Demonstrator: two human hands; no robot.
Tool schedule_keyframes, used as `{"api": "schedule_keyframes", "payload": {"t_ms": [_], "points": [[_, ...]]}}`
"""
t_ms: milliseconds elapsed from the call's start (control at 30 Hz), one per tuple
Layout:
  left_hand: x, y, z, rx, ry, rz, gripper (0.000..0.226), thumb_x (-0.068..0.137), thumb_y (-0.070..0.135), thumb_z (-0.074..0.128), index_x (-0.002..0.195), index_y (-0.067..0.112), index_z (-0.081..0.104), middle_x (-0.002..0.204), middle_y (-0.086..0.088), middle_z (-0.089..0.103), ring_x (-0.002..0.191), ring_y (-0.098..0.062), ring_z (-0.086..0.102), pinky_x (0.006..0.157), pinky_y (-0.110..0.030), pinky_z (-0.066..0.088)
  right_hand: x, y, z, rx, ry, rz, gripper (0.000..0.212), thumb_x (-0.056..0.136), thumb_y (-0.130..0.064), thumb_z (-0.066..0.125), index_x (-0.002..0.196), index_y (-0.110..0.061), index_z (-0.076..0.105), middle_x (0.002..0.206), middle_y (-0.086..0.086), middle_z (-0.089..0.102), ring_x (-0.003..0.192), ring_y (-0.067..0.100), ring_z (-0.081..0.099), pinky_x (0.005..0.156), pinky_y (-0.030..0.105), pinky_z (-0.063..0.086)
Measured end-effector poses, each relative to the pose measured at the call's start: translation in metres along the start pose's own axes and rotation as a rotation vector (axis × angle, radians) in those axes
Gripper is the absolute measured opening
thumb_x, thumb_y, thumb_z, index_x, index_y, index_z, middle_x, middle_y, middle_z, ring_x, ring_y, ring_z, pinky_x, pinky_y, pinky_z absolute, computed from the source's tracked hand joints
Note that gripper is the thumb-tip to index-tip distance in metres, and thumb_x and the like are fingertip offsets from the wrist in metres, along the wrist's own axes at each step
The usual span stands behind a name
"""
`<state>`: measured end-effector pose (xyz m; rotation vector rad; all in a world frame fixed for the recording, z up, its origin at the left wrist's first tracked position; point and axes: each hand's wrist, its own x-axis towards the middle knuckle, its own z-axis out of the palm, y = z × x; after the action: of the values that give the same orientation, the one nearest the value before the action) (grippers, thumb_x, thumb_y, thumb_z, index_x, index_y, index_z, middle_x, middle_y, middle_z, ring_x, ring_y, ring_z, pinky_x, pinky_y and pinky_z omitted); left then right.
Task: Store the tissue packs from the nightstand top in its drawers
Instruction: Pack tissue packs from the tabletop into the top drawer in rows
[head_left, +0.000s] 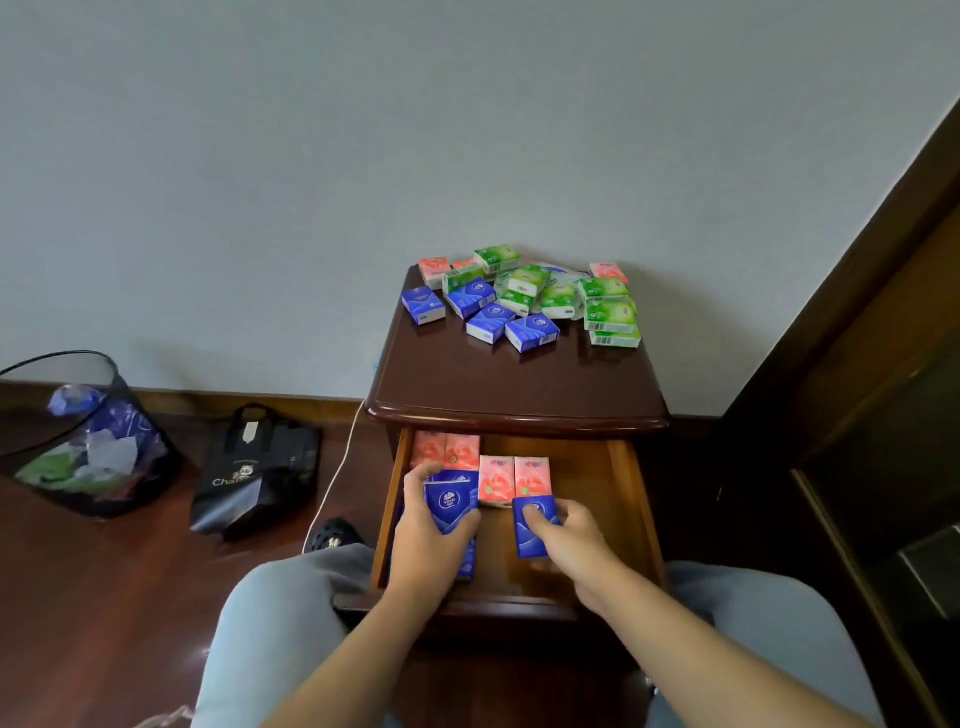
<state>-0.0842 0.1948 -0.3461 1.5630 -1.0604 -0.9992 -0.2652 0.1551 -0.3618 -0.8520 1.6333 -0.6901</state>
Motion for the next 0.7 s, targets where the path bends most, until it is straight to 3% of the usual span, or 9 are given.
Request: {"api": "schedule_keyframes", "payload": {"t_ms": [67, 167, 267, 400, 533, 700], "points": [[-0.002, -0.006, -0.006, 0.037, 0.013, -0.004, 0.057, 0.086, 0.016, 0.084, 0.124, 0.041, 0.049, 0.122, 0.019, 0.059, 0.105, 0.003, 0.065, 0.071, -0.014, 0.058, 0.003, 0.008, 0.013, 0.098, -0.016, 0.094, 0.036, 0.097, -0.013, 0.074, 0.127, -0.013, 0.055, 0.115, 0.009, 0.071, 0.093, 0.023, 0.074, 0.074, 0.041, 0.064], [0.000, -0.013, -0.010, 0.020, 0.043, -0.015, 0.061, 0.087, 0.007, 0.081, 0.127, 0.039, 0.048, 0.127, 0.014, 0.058, 0.114, -0.009, 0.065, 0.079, -0.024, 0.062, 0.008, 0.013, 0.026, 0.117, -0.028, 0.120, 0.026, 0.096, -0.001, 0.071, 0.115, -0.013, 0.058, 0.108, 0.009, 0.071, 0.088, 0.022, 0.073, 0.065, 0.035, 0.061], [0.003, -0.013, -0.010, -0.037, 0.060, -0.053, 0.064, 0.090, 0.005, 0.078, 0.129, 0.045, 0.045, 0.129, 0.013, 0.057, 0.117, -0.011, 0.064, 0.078, -0.032, 0.065, 0.010, 0.013, 0.031, 0.165, -0.026, 0.139, 0.021, 0.097, -0.005, 0.072, 0.107, -0.016, 0.057, 0.108, 0.008, 0.071, 0.089, 0.020, 0.073, 0.059, 0.030, 0.060], [0.005, -0.016, -0.010, -0.102, 0.068, -0.068, 0.057, 0.093, 0.010, 0.076, 0.122, 0.051, 0.047, 0.127, 0.012, 0.060, 0.110, -0.010, 0.069, 0.068, -0.029, 0.065, 0.012, 0.017, 0.036, 0.110, -0.039, 0.159, 0.016, 0.096, -0.010, 0.073, 0.105, -0.016, 0.061, 0.102, 0.006, 0.073, 0.088, 0.019, 0.074, 0.061, 0.032, 0.060], [0.005, -0.016, -0.009, -0.129, 0.070, -0.081, 0.053, 0.093, 0.016, 0.076, 0.117, 0.054, 0.047, 0.125, 0.009, 0.062, 0.106, -0.015, 0.072, 0.062, -0.024, 0.062, 0.016, 0.017, 0.037, 0.103, 0.019, 0.185, 0.028, 0.092, -0.015, 0.080, 0.112, -0.015, 0.060, 0.110, 0.010, 0.073, 0.097, 0.024, 0.073, 0.066, 0.036, 0.058], [0.005, -0.015, -0.006, -0.111, 0.120, -0.072, 0.047, 0.095, 0.021, 0.075, 0.119, 0.050, 0.048, 0.123, 0.010, 0.063, 0.104, -0.012, 0.072, 0.061, -0.023, 0.061, 0.017, 0.016, 0.040, 0.019, 0.083, 0.170, 0.037, 0.089, -0.022, 0.084, 0.117, -0.011, 0.062, 0.113, 0.010, 0.072, 0.095, 0.022, 0.068, 0.063, 0.032, 0.051]]}}
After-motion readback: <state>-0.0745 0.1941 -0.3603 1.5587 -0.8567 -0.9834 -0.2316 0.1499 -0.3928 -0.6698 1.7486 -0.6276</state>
